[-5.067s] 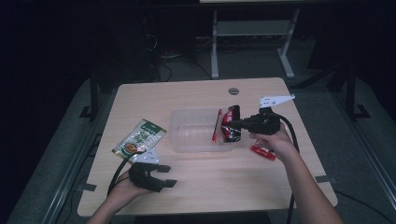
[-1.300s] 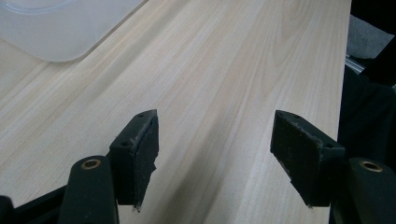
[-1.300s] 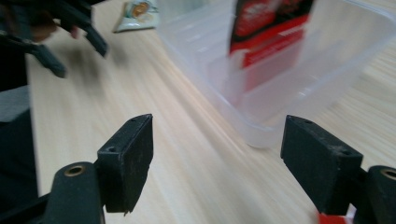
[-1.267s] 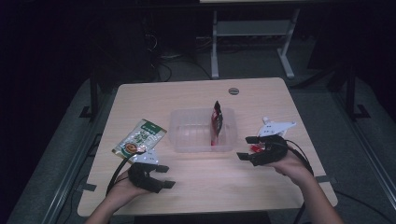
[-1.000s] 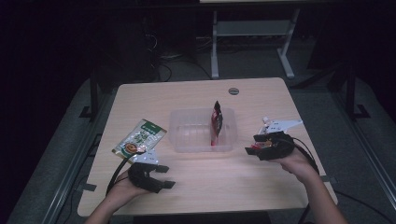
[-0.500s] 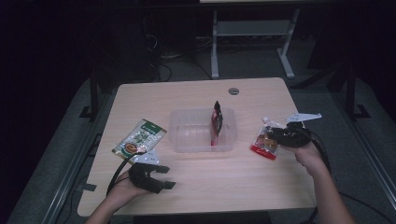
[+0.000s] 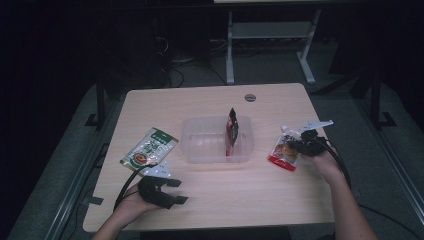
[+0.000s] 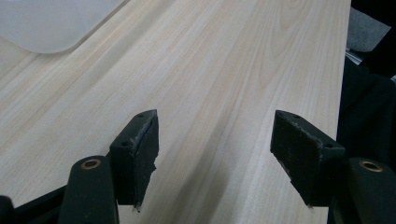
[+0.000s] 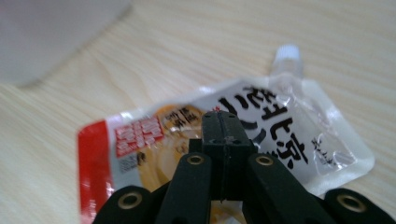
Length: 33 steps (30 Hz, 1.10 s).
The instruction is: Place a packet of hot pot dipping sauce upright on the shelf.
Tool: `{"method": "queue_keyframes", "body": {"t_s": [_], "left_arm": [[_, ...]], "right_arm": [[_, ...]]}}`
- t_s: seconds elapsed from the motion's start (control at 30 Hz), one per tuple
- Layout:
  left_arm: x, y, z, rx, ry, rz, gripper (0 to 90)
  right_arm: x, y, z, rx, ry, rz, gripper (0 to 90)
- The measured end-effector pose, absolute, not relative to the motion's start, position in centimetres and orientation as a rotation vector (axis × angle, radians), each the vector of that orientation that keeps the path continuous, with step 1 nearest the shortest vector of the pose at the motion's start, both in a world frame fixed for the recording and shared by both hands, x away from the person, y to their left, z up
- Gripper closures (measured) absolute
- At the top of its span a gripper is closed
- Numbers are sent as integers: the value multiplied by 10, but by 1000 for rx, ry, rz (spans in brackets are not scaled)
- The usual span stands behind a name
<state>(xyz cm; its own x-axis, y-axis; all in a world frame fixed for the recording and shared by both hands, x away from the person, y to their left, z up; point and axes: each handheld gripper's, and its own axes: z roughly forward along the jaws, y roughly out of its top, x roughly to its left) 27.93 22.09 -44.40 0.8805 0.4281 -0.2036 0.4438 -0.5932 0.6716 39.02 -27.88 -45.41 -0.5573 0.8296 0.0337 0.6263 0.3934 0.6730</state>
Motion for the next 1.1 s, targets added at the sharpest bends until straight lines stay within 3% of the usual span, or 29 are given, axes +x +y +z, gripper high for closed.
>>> {"method": "queue_keyframes", "body": {"t_s": [0.53, 1.1], "left_arm": [[278, 219, -445, 2285, 623, -31, 321], [285, 210, -444, 2278, 592, -45, 321]], "right_arm": [[395, -268, -462, 1267, 2399, 811, 900], [367, -252, -459, 1165, 2589, 899, 900]]}}
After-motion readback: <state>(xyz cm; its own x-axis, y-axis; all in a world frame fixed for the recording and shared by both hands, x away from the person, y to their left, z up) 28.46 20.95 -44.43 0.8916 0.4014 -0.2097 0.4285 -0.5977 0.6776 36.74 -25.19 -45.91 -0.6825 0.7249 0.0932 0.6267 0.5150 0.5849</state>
